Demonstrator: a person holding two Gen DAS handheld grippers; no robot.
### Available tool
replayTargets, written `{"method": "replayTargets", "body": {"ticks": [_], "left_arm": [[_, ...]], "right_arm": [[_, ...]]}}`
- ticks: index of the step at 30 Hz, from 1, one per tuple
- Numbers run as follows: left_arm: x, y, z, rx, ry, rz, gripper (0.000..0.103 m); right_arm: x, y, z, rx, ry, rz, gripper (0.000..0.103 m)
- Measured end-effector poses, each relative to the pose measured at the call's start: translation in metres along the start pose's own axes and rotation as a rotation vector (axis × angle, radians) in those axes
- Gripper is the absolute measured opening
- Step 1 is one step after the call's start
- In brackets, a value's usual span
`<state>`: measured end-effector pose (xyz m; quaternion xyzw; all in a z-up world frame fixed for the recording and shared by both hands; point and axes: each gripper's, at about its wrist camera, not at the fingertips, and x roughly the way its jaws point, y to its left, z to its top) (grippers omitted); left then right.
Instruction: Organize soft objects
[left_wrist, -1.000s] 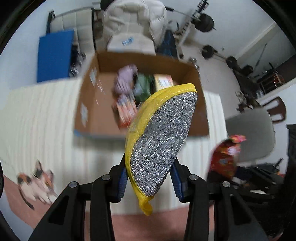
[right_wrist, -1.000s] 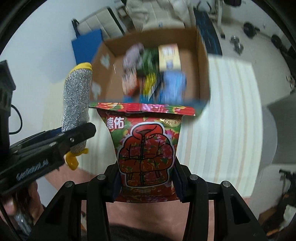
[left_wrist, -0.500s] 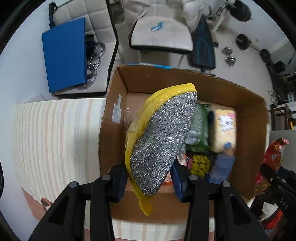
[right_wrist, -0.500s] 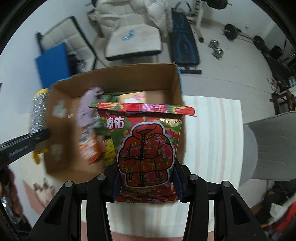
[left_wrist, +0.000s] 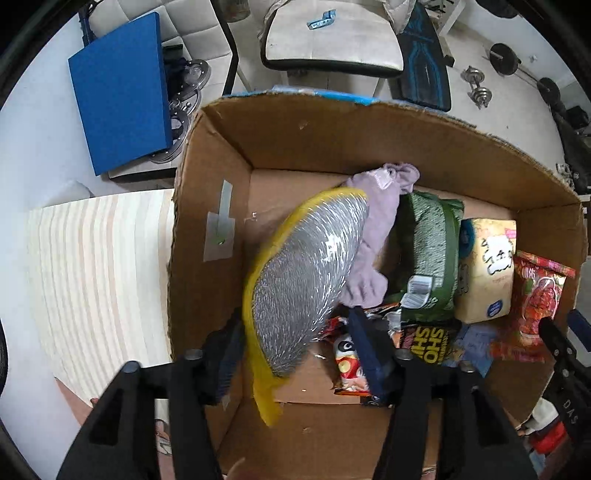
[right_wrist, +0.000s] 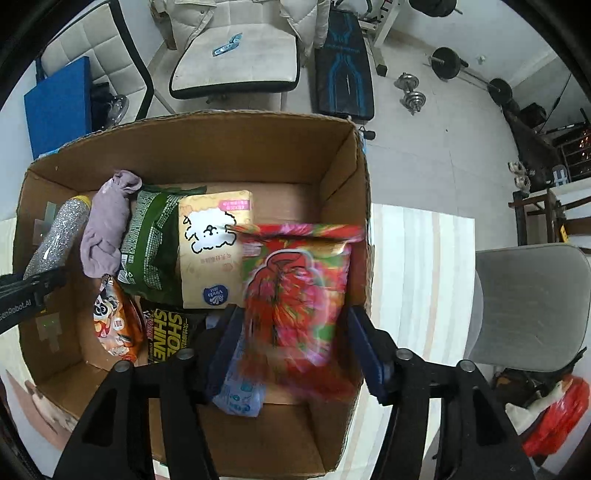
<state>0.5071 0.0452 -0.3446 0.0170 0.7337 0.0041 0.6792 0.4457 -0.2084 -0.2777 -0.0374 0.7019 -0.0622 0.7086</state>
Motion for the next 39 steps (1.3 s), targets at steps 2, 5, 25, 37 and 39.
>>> {"method": "replayTargets", "body": {"ticks": [2,5,25,37,39], "left_arm": [[-0.006,0.0,-0.001,-0.005,-0.017,-0.007,0.066],[-0.013,0.002,-0.001,-0.009,-0.026,-0.038,0.089],[-0.058,0.005,-0.076,-0.052,-0.176,-0.116,0.1],[-0.088,-0.003,-0.126,-0.035,-0.273,-0.087,0.1],[-0.106,-0.006,-0.139,-0.028,-0.315,-0.087,0.1]], "right_arm": [[-0.005,0.001,0.001,-0.004,-0.001,0.011,0.067],[-0.007,0.001,-0.001,0.0,0.005,0.031,0.078],[-0.039,0.005,-0.056,-0.001,-0.083,0.101,0.103],[-0.056,-0.002,-0.099,0.037,-0.118,0.154,0.103],[-0.07,-0.006,-0.106,0.038,-0.143,0.166,0.103]]}}
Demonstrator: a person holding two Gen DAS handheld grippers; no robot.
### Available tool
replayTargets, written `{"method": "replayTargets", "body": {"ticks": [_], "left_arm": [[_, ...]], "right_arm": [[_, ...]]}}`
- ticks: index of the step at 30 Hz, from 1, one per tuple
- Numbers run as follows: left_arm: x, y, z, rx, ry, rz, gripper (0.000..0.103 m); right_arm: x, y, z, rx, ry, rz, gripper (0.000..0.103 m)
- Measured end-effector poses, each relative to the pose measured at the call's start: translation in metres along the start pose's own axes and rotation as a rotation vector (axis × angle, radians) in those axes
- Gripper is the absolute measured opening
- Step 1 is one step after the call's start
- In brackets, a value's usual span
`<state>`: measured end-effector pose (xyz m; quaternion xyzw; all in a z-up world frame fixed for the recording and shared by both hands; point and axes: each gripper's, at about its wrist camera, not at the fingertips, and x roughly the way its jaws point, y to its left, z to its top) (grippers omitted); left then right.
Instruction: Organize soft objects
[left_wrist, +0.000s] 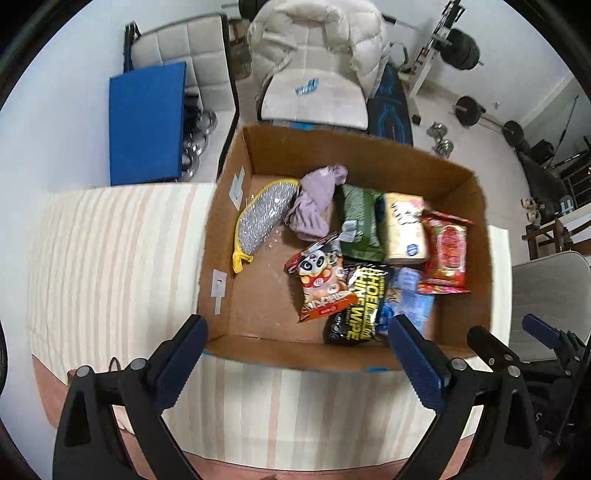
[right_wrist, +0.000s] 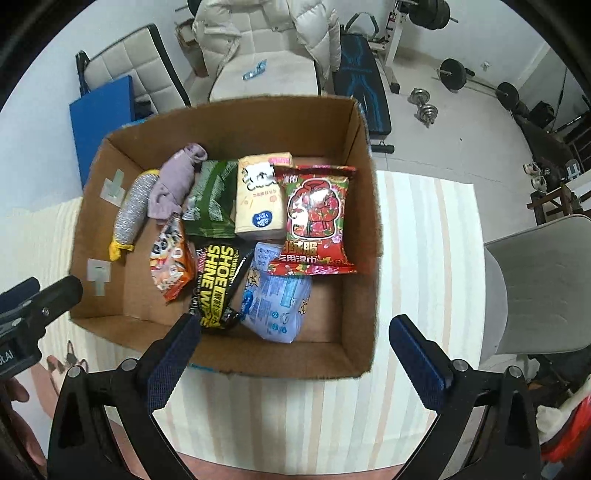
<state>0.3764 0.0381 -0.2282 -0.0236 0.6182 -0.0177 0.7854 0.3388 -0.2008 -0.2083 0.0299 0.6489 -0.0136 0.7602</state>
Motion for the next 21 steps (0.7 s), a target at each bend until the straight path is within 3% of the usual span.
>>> {"method": "replayTargets", "body": {"ticks": [12,21], "left_arm": [[-0.121,-0.016,-0.072,0.008,-0.209,0.005,0.1],[-0.18,-0.023,-0.13,0.04,-0.262,0.005,0.1]], "right_arm": [[-0.117,-0.009,-0.068,-0.01,-0.182,0.069,0.103],[-0.196,-0.017,-0.136,-0.018,-0.287,0.088,0.103]]}}
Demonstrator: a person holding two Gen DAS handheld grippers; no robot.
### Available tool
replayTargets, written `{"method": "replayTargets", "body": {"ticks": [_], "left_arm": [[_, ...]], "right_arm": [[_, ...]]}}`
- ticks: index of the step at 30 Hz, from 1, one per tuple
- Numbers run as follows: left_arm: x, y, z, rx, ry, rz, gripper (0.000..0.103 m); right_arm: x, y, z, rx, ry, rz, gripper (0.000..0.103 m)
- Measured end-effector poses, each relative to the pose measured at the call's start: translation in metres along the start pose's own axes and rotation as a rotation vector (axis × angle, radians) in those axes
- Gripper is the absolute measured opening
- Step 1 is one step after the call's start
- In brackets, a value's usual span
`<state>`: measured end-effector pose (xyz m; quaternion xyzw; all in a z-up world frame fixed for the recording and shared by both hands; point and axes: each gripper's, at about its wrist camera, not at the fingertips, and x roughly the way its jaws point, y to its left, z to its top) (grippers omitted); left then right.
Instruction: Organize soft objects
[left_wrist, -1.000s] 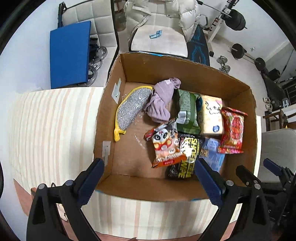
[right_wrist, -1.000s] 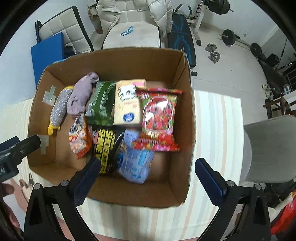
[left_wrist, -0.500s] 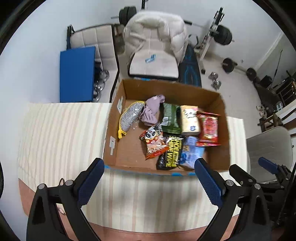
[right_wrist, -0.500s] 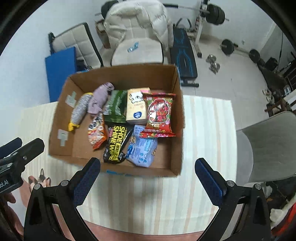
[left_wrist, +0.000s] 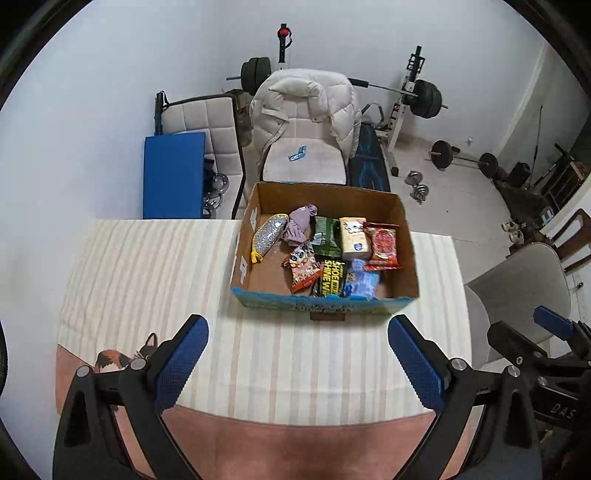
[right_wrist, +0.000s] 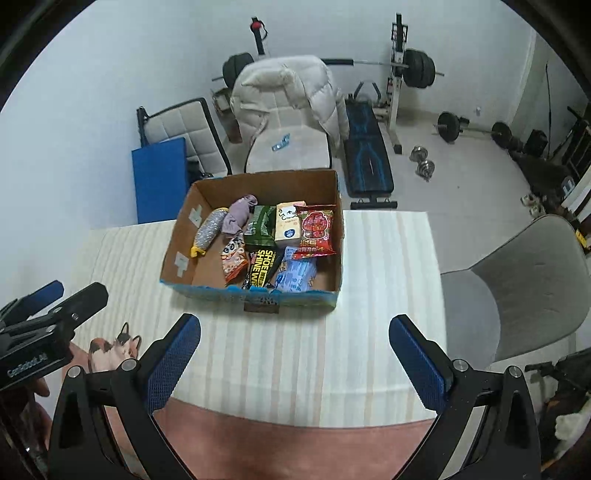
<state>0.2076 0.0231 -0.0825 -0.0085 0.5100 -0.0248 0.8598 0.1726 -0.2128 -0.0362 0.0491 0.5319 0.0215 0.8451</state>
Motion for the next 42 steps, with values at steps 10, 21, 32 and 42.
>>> {"method": "replayTargets", "body": {"ticks": [10,21,32,42], "left_arm": [[-0.064,-0.01,-0.034,0.046,-0.037,0.003,0.1],[-0.091,-0.009,-0.055,0.02,-0.068,-0.001,0.1],[-0.101,-0.009,-0.05,0.011,-0.127,0.027,0.1],[-0.11,-0.006,-0.046,0.003,-0.164,0.027,0.1]], "right_arm": [[-0.079,0.02,-0.04,-0.038,-0.073,0.017,0.103],[-0.125,0.022,-0.063,-0.052,-0.112,-0.023,0.103],[-0.138,0.022,-0.054,-0.039,-0.185,-0.086,0.103],[-0.149,0.028,-0.048,-0.047,-0.232,-0.113,0.103]]}}
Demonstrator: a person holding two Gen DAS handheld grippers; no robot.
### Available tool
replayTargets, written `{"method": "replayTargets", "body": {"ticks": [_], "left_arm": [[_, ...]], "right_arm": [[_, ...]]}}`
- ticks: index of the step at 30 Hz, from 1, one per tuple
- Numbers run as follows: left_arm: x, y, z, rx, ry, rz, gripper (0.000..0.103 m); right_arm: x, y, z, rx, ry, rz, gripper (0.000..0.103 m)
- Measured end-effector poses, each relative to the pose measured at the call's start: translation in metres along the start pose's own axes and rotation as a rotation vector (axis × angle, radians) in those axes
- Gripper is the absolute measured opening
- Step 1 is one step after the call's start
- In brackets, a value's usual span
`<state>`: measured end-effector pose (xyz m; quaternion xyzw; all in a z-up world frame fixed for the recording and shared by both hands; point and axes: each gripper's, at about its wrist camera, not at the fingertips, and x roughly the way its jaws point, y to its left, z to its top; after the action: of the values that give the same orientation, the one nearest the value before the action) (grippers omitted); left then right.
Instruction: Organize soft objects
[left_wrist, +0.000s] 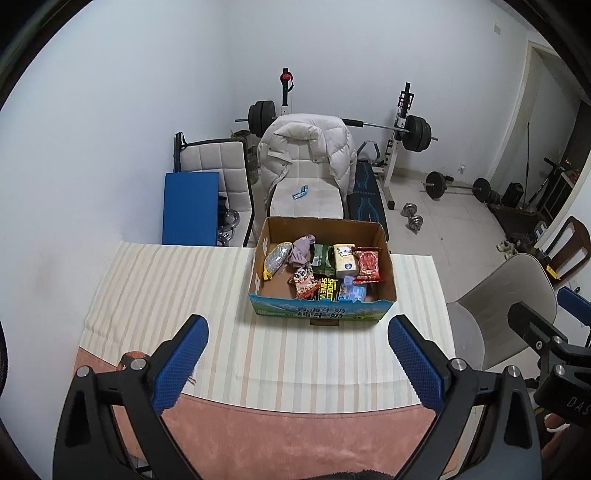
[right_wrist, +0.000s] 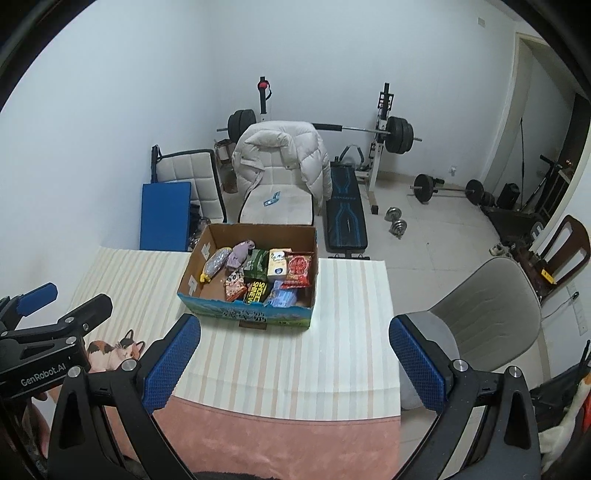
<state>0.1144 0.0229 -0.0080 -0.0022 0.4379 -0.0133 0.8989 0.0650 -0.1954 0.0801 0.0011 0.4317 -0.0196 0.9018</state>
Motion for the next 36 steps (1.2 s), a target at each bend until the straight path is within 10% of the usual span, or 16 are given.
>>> {"method": "replayTargets", "body": {"ticks": [36], "left_arm": [[-0.006,0.001,0.003,0.012,-0.027,-0.011,0.1]], "right_arm": [[-0.011,0.003,0.005,0.008,-0.042,-0.031,0.103]]}}
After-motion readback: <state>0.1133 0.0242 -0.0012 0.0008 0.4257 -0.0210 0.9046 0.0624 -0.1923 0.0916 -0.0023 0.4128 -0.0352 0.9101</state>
